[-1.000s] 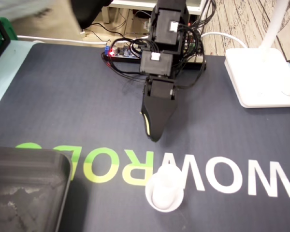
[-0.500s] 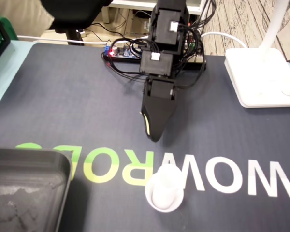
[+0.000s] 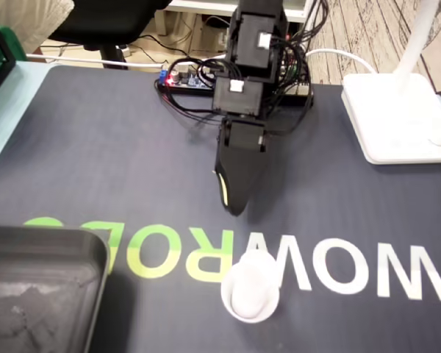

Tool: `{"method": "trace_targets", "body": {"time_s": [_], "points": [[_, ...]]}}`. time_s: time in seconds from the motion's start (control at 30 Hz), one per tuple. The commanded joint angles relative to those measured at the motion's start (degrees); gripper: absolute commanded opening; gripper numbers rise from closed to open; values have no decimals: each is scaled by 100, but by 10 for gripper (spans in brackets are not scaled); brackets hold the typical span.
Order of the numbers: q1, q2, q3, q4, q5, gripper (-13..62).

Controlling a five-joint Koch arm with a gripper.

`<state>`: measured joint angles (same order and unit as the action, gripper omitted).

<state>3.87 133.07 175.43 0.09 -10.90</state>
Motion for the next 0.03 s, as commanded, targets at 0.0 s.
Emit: {"method": "trace_targets", "body": {"time_s": [0.0], "points": [[0,448,237,-18,-9,339]]}}
